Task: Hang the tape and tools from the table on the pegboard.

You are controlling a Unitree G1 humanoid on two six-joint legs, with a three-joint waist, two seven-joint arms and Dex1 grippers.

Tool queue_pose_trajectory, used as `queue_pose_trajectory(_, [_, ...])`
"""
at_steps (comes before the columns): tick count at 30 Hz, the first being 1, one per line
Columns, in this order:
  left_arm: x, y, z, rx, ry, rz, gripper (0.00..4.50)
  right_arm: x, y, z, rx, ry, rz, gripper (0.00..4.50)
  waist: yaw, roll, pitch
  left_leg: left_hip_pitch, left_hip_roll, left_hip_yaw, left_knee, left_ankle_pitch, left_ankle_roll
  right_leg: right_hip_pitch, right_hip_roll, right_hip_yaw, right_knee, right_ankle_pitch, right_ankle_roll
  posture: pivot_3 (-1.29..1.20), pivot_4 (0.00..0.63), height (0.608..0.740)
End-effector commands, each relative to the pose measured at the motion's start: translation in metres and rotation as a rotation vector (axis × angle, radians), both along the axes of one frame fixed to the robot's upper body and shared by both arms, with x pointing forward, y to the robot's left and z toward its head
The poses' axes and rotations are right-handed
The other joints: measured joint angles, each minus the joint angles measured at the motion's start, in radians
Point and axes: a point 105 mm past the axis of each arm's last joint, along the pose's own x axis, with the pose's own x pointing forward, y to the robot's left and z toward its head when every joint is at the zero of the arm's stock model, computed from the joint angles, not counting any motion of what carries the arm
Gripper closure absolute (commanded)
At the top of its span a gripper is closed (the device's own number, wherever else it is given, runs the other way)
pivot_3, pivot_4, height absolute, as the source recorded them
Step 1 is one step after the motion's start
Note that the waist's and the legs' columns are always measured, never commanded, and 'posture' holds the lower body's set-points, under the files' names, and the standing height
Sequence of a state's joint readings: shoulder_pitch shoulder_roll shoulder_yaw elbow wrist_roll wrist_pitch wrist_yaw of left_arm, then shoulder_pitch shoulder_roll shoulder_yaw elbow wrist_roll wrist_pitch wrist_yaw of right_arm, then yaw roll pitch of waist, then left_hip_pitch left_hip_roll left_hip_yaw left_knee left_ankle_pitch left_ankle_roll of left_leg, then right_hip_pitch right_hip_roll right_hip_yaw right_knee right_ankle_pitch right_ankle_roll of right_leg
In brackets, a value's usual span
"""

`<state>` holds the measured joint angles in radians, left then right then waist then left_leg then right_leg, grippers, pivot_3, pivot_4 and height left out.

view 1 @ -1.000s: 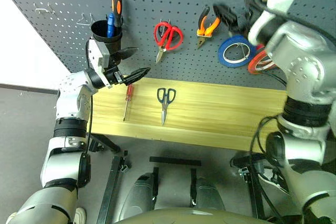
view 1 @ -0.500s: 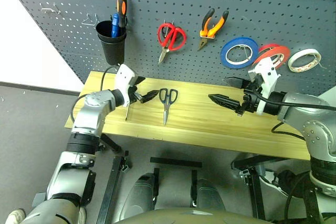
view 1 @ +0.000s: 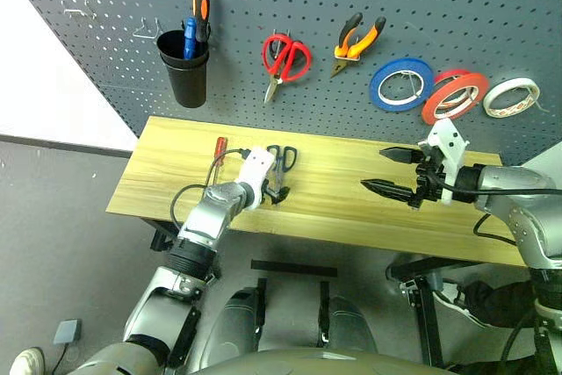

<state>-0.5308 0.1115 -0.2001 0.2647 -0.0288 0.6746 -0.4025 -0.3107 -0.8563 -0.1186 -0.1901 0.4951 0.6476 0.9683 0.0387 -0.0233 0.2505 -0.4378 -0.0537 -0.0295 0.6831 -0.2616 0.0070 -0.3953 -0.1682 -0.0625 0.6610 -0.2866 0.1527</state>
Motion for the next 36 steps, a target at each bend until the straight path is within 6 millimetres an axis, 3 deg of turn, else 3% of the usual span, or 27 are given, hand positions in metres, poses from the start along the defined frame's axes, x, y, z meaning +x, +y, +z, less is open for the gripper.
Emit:
queue_pose_trajectory(1, [0.002, -0.005, 0.01, 0.003, -0.029, 0.037, 0.0, -0.002, -0.008, 0.011, -0.01, -0.03, 0.013, 0.06, 0.0, 0.0, 0.011, 0.0, 0.0, 0.0, 0.0, 0.0, 0.0, 0.0, 0.0, 0.0, 0.0, 0.0, 0.0, 0.09, 0.337, 0.74])
queue_pose_trajectory(7, [0.006, -0.017, 0.015, -0.044, -0.007, 0.081, 0.0, 0.002, -0.012, 0.013, 0.049, -0.017, 0.014, 0.06, 0.001, 0.001, 0.039, -0.001, 0.001, 0.0, 0.0, 0.0, 0.0, 0.001, -0.001, 0.0, -0.006, 0.0, 0.0, 0.09, 0.369, 0.74])
queue_pose_trajectory(13, [0.008, -0.028, 0.013, -0.043, 0.006, 0.134, 0.0, 0.006, -0.014, 0.0, 0.03, 0.011, -0.002, 0.06, 0.001, 0.001, 0.064, -0.003, 0.001, 0.0, 0.0, 0.0, -0.001, 0.002, -0.001, 0.0, -0.011, 0.0, 0.0, 0.08, 0.394, 0.74])
queue_pose_trajectory(24, [0.026, -0.045, 0.015, -0.016, -0.029, 0.271, 0.0, 0.006, -0.021, -0.004, -0.003, 0.028, -0.021, 0.06, 0.002, 0.0, 0.092, -0.005, 0.0, 0.0, 0.0, 0.0, -0.001, 0.0, -0.002, 0.0, -0.011, 0.0, 0.0, 0.05, 0.412, 0.74])
queue_pose_trajectory(36, [0.031, -0.045, 0.007, 0.014, 0.009, 0.419, 0.0, 0.006, -0.026, -0.006, -0.032, 0.058, -0.032, 0.06, 0.0, 0.0, 0.103, -0.005, 0.0, 0.0, -0.001, 0.0, -0.001, 0.0, -0.002, 0.0, -0.012, 0.0, 0.0, 0.03, 0.417, 0.74])
